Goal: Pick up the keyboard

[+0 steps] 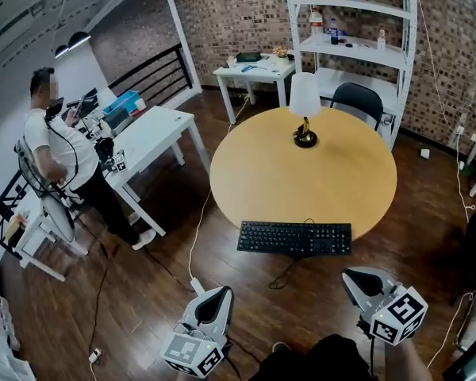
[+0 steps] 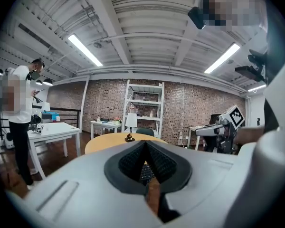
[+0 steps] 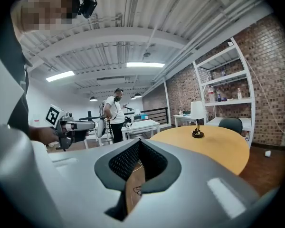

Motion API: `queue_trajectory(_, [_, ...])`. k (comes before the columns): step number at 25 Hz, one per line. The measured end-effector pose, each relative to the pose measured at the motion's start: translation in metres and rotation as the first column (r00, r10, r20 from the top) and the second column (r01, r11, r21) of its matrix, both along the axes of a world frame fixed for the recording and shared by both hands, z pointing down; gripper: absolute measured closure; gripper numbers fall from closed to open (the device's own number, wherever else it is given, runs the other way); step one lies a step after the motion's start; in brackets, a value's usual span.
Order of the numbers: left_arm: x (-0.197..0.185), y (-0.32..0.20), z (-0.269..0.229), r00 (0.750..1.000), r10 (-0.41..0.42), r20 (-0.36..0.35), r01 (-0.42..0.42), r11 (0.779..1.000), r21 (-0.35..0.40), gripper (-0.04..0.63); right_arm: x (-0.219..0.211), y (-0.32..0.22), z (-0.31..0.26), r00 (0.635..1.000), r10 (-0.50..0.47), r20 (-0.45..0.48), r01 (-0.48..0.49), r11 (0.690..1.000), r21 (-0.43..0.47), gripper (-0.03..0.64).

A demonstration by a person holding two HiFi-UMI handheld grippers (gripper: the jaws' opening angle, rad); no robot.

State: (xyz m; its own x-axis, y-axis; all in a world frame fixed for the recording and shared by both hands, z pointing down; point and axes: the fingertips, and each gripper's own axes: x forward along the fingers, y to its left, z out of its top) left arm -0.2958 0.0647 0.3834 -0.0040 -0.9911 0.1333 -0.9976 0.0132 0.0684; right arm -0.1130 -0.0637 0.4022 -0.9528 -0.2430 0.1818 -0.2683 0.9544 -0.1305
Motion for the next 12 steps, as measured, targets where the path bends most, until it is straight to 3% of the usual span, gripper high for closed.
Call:
queue_trajectory(5, [-0.027,-0.023,0.015,0.998,-0.002,-0.062,0.001,1.000,-0.008,0.595,-0.002,-0.026,0.012,0.998,0.062,-0.018,-0.062,0.998,-0.008,0.614])
queue_trajectory(12, [-0.049,-0.079,0.027,0.999,0.025,-0.048,-0.028,0.997,-0.074,0.591,-0.014,-0.093,0.014,0.993,0.119,0.019,-0.119,0.993,-0.017,0.614])
